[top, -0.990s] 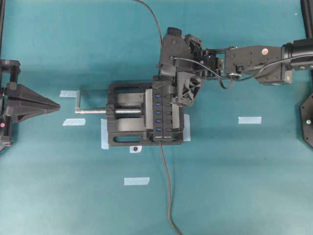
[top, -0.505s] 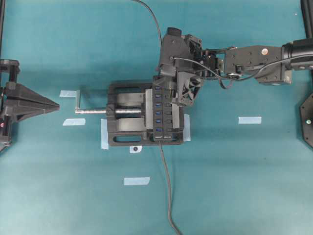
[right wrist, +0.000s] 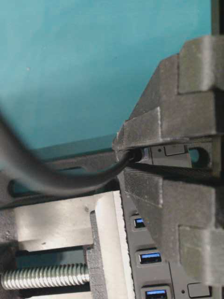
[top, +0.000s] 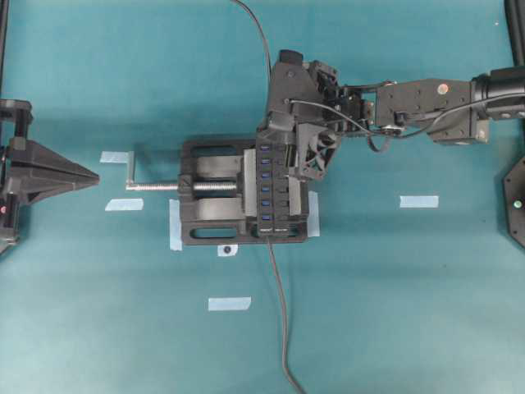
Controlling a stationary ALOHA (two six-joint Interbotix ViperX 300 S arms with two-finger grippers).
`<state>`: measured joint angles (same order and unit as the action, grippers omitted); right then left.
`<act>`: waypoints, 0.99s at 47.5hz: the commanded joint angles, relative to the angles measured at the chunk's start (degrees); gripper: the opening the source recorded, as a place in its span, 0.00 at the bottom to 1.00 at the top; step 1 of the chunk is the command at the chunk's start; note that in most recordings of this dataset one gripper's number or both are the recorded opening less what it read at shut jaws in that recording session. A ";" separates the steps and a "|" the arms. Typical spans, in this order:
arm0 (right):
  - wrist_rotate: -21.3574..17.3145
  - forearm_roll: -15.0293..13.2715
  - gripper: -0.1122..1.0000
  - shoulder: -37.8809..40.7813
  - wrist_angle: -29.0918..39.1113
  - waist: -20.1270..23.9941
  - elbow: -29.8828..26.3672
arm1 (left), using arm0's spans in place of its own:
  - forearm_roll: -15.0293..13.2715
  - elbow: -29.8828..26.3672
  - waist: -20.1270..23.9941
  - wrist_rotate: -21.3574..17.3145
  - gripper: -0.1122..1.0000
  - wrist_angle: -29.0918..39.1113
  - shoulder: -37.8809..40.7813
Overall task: Insert the USB into the center port of the fixed hub
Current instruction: 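Close the right gripper on the black USB plug and lift it, then carry the plug left and align it over the hub's center port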
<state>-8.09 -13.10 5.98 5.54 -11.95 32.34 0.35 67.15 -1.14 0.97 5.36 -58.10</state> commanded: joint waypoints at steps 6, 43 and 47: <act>0.00 0.00 0.19 -1.23 -0.18 0.26 -1.32 | 0.09 -1.23 0.00 0.09 0.10 -0.26 0.26; -0.18 0.88 0.17 -5.54 8.00 1.93 -4.48 | 0.09 -1.05 -0.09 0.09 0.10 -0.26 0.26; -0.18 1.41 0.17 -6.33 8.70 2.55 -4.57 | 0.09 -1.14 -0.09 0.09 0.10 -0.26 0.26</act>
<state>-8.09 -12.13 2.11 13.97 -10.20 29.44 0.44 67.15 -1.14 0.97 5.36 -58.10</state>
